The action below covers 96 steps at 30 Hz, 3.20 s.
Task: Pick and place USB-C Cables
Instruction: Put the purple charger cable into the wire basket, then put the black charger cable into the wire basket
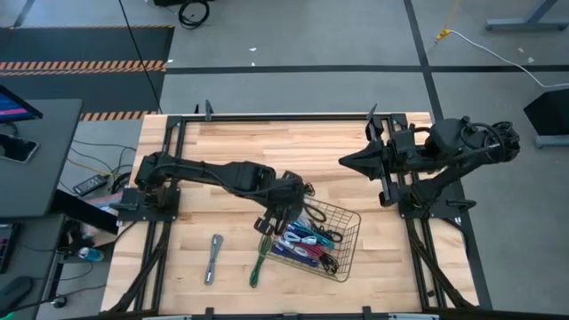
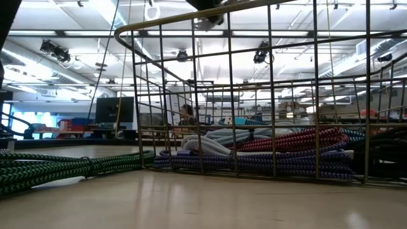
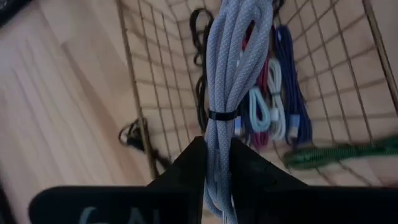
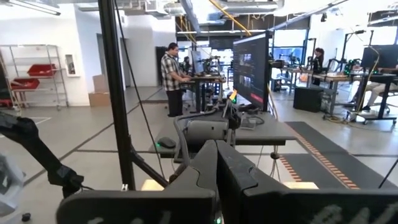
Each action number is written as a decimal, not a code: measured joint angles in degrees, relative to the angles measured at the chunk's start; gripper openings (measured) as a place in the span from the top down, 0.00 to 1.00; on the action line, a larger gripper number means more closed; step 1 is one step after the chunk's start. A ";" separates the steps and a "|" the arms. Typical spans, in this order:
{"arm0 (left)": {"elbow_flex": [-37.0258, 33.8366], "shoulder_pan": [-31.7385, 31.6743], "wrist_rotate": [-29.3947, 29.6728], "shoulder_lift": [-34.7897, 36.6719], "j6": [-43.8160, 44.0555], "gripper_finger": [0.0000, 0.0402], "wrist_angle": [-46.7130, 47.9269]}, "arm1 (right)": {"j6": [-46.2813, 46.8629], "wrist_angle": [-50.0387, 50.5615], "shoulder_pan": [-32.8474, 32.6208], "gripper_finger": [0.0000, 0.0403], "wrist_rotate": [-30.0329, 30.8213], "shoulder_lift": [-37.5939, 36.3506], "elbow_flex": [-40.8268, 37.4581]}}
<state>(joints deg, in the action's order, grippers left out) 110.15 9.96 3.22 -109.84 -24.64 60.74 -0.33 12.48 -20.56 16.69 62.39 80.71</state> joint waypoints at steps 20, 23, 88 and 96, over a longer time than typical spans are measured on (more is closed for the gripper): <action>-22.15 -3.63 -16.46 -0.04 9.43 0.87 -26.68 | 3.18 -0.86 0.00 0.99 0.28 2.87 0.00; -24.94 -4.02 -17.68 -0.04 10.97 0.87 -29.44 | 3.16 -0.90 0.00 0.99 0.31 3.14 0.00; 5.79 -14.09 19.31 0.87 31.93 0.70 24.27 | 4.04 15.83 11.07 0.96 10.72 0.75 -0.02; 5.72 -12.91 19.51 3.35 43.40 0.70 29.40 | 15.61 37.26 16.47 0.92 10.13 1.36 -0.02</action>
<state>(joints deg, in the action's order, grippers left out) 115.87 -2.96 22.72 -106.49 18.77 90.14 15.29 49.74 -4.09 26.82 63.74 80.68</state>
